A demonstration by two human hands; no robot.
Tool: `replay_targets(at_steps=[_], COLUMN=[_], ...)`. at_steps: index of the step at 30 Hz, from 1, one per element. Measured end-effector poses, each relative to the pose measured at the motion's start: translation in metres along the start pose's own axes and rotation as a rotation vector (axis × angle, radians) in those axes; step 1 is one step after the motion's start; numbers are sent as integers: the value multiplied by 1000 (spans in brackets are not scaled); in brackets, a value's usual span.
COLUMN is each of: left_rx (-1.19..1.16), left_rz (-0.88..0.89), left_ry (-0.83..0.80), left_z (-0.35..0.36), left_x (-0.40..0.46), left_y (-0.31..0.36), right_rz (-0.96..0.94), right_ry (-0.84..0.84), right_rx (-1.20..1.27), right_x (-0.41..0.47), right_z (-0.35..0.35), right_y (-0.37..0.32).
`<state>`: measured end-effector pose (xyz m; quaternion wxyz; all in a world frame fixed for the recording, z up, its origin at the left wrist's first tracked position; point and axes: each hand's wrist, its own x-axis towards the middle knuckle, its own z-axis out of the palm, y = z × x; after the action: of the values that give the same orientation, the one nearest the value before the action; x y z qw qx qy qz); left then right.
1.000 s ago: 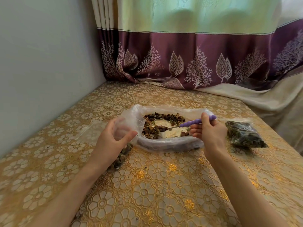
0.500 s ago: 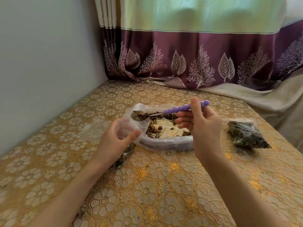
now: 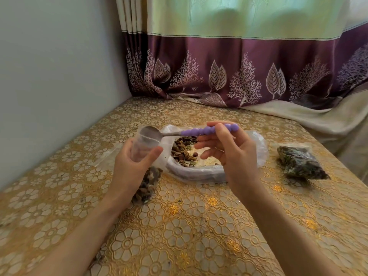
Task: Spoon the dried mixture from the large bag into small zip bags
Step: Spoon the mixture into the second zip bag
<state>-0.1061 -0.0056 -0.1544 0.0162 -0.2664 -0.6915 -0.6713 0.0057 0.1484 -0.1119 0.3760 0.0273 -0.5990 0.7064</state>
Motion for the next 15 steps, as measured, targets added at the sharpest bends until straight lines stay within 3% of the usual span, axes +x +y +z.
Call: replay_targets(at_steps=[4,7,10,15], left_rx=[-7,20,37,62], left_rz=[15,5,5,15], left_ry=[30,34,41,38], left_z=[-2,-2,-3,-3], left_x=[1,1,1,1], left_y=[1,1,1,0], right_rz=[16,-17,-7,8], right_ry=[171,342,384,394], right_rx=[74,-105,-309,-448], right_x=[9,15,16,16], right_z=[-16,-35,-51,-58], right_y=[-1,5,17,26])
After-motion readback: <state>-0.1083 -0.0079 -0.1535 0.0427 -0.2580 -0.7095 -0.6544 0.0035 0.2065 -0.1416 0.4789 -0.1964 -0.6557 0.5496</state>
